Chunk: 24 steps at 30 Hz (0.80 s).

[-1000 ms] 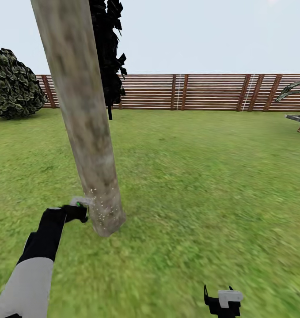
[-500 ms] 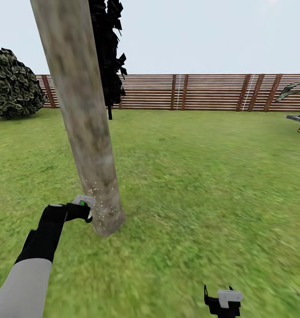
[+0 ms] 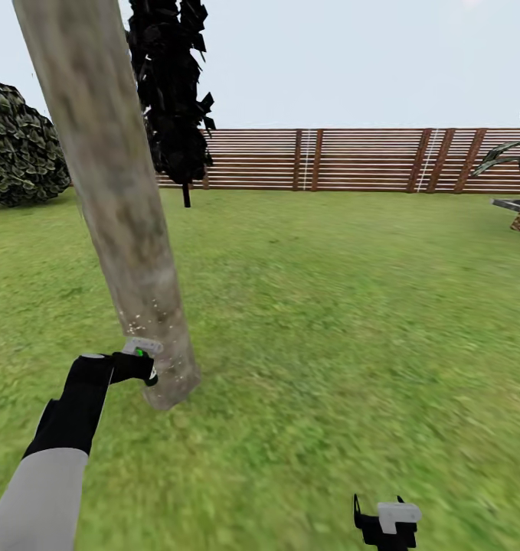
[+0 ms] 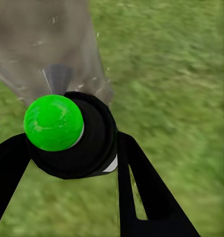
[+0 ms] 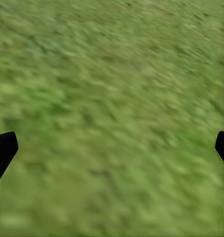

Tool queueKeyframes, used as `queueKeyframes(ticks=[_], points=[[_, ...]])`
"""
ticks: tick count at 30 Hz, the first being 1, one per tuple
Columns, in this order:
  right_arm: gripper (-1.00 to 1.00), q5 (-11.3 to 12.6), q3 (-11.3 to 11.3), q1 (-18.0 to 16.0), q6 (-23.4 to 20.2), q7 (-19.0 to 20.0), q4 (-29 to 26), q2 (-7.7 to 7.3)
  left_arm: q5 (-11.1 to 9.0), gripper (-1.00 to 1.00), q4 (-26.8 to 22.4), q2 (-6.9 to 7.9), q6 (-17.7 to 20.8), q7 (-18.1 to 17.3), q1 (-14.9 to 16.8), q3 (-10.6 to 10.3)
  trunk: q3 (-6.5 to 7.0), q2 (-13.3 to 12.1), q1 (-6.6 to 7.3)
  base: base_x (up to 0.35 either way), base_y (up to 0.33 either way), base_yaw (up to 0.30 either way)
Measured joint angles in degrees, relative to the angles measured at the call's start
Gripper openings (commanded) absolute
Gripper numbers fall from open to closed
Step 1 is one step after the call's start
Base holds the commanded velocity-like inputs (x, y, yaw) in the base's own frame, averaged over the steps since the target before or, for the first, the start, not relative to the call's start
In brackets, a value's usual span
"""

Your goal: In the garden, pick up the pesticide atomizer on the floor and spray pesticide onto both trees until each tree trunk is fully covered.

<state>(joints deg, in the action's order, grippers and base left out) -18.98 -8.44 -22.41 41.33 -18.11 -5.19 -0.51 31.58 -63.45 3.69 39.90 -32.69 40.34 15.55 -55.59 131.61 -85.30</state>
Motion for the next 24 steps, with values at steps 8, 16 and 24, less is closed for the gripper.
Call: queueKeyframes(ticks=[8,16,24], points=[[1.0,0.0,0.0,0.0,0.0,0.0,0.0,-0.02,0.1,-1.0,0.6,0.09,-0.1,2.9,-0.1,2.9,0.0,0.0,0.0,0.0,-0.275,0.134],[1.0,0.0,0.0,0.0,0.0,0.0,0.0,0.01,0.0,-1.0,1.0,0.09,-0.2,3.7,-0.1,3.8,0.0,0.0,0.0,0.0,-0.275,0.277],[1.0,0.0,0.0,0.0,0.0,0.0,0.0,0.0,-0.1,-1.0,1.0,0.0,-0.2,7.2,-0.1,3.8,0.0,0.0,0.0,0.0,-0.275,0.076]])
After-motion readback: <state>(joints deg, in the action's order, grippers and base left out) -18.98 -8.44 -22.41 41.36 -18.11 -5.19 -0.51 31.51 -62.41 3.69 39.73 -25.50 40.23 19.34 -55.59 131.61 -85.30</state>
